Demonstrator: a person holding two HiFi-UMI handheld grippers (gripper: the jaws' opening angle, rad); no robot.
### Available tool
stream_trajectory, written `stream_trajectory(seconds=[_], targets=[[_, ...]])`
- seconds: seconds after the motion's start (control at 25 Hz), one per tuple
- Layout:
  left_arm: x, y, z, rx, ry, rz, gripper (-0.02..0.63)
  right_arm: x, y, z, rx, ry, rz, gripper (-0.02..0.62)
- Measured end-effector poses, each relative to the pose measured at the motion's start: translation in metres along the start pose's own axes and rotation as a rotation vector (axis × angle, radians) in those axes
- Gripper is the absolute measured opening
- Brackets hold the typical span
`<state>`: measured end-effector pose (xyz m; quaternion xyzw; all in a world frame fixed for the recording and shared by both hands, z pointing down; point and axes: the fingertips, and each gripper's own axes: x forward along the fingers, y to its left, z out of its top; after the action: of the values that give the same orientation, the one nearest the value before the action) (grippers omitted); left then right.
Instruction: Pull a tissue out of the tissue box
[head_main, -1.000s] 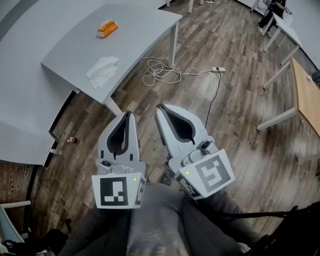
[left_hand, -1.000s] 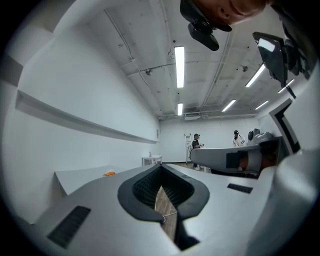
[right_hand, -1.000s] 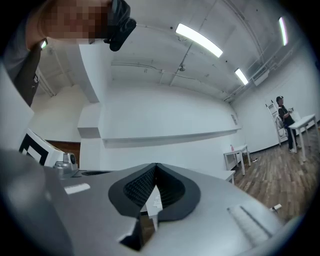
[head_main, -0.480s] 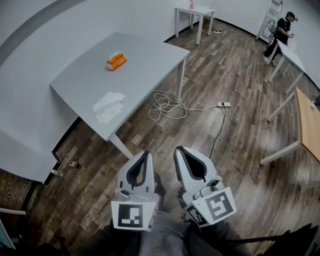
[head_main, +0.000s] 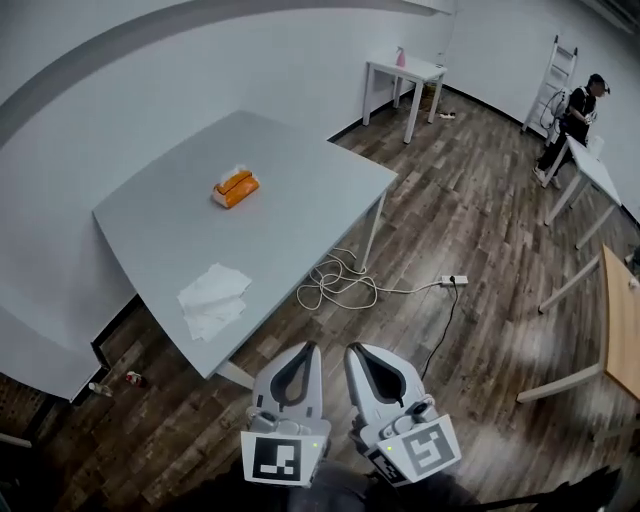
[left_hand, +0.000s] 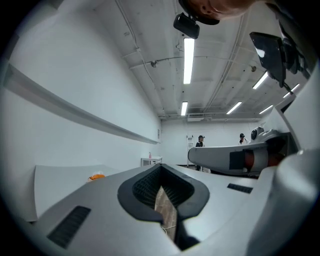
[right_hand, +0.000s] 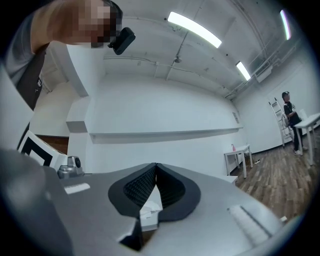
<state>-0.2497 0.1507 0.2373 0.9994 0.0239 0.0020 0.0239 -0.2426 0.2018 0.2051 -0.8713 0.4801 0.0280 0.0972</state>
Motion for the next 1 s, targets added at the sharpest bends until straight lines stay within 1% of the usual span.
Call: stream_trajectory(seconds=[0.12,0.24,0.36,0.6,0.8,1.0], targets=[[0.040,0.028,0.007,-0.008,0.007,0.017,0.000,0.049,-0.022,0.003,0.000,0.011,0.031,0.003],[0.075,0.055,0.010,-0.028,-0.004,0.041,0.000,0.092,-0.041,0.003,0.007,0.020,0.056,0.003],[0.099,0.074,0.007,-0.046,0.000,0.061,0.000,0.120,-0.057,-0.005,0.011,0.062,0.071,0.003],[0.144,0.099,0.007,-0.052,-0.003,0.100,0.000,0.170,-0.091,-0.003,-0.023,0.079,0.102,0.003],[0.188,0.123,-0.001,-0.041,0.005,0.182,0.000,0.217,-0.129,-0.008,-0.015,0.070,0.164,0.003],[0.254,0.145,-0.013,-0.001,0.034,0.295,0.000,0.276,-0.182,-0.020,-0.003,0.068,0.264,0.002]])
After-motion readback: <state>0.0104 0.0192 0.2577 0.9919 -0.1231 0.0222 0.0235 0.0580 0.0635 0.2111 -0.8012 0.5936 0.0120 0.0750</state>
